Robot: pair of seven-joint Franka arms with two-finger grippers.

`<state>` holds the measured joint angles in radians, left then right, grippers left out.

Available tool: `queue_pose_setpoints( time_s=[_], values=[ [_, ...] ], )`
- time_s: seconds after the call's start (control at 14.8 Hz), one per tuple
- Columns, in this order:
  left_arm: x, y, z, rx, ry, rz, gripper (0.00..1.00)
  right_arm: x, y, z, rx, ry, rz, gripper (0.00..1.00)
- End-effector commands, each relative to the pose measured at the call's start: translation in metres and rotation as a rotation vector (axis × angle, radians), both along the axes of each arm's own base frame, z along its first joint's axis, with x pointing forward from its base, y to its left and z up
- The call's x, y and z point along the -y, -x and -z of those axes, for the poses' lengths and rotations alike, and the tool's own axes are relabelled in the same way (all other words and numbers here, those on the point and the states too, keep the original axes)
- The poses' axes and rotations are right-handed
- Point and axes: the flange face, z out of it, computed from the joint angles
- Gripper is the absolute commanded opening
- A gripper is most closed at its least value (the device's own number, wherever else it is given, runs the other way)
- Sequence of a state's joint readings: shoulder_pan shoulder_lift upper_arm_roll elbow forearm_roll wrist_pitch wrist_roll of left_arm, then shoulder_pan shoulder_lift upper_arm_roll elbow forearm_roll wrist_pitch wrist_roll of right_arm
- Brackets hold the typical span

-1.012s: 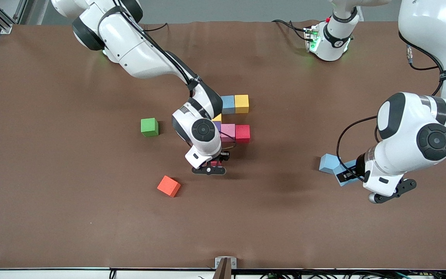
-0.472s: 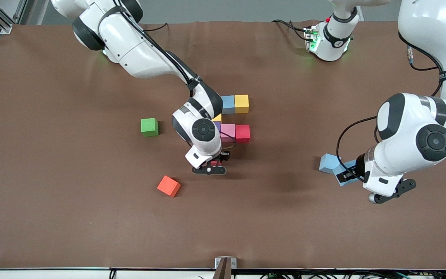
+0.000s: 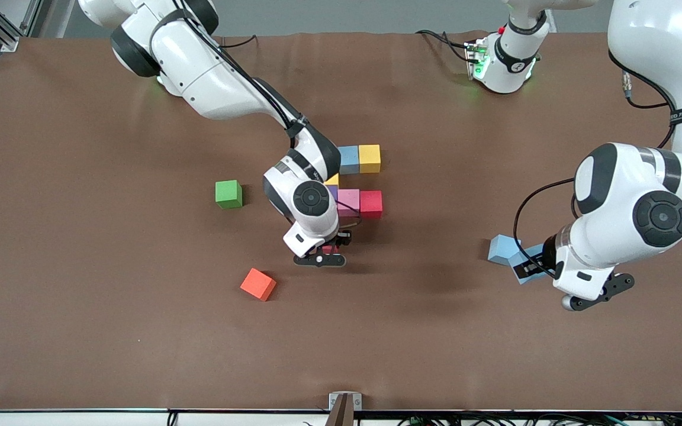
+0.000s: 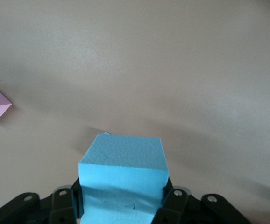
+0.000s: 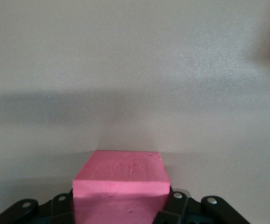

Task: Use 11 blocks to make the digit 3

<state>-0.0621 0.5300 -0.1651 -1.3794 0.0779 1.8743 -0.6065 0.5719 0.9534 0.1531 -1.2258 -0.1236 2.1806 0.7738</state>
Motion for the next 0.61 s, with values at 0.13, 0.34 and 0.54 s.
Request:
queue_pose_setpoints(
  time_s=[0.13, 0.34, 0.54],
  values=[
    [0.0045, 0.0015, -0.0089, 0.013, -0.017, 0.001, 0.02, 0.0055, 0.0047, -0.007, 0.007, 0.021, -0.004, 0.0],
    [0.0091, 0.0031, -0.013, 0.017, -0.011, -0.005, 0.02, 0.0056, 0.005, -0.0063, 0.006, 0.022, -0.004, 0.0],
    [0.0107, 0.0033, -0.0091, 0.013, -0.02, -0.023, 0.02, 0.0054, 0.0047, -0.007, 0.007, 0.021, -0.004, 0.04]
  ],
)
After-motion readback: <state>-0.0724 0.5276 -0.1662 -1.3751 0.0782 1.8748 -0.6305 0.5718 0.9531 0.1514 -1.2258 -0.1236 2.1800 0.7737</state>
